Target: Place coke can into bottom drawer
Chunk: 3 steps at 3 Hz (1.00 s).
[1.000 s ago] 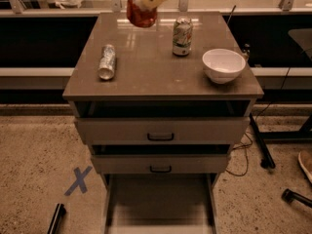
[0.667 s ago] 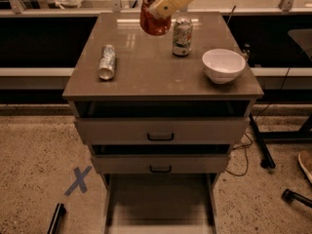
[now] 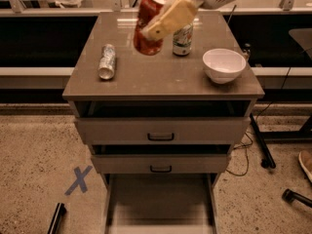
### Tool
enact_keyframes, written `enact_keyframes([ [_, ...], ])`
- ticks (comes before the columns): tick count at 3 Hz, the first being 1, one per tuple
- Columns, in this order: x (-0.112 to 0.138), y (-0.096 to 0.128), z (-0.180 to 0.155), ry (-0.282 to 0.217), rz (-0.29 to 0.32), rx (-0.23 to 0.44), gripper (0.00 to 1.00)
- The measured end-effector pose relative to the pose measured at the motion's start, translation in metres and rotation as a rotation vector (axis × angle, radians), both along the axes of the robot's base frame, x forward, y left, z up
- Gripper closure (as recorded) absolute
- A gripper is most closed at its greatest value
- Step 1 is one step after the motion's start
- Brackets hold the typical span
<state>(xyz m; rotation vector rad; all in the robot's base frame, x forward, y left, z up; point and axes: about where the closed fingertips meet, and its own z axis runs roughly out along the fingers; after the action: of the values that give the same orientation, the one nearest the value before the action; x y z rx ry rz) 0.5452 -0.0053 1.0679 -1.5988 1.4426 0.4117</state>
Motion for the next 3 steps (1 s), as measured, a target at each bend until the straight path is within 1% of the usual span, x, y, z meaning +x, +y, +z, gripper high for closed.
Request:
enact_keyframes([
  [1,-0.034,0.028,-0.007,-0.05,0.045,0.153,1.0],
  [2,-0.053,0.046,-0.034,-0.061,0.039,0.301,1.0],
  [3,-0.075,0.052,-0.052,-0.036,0.037,0.346,1.0],
])
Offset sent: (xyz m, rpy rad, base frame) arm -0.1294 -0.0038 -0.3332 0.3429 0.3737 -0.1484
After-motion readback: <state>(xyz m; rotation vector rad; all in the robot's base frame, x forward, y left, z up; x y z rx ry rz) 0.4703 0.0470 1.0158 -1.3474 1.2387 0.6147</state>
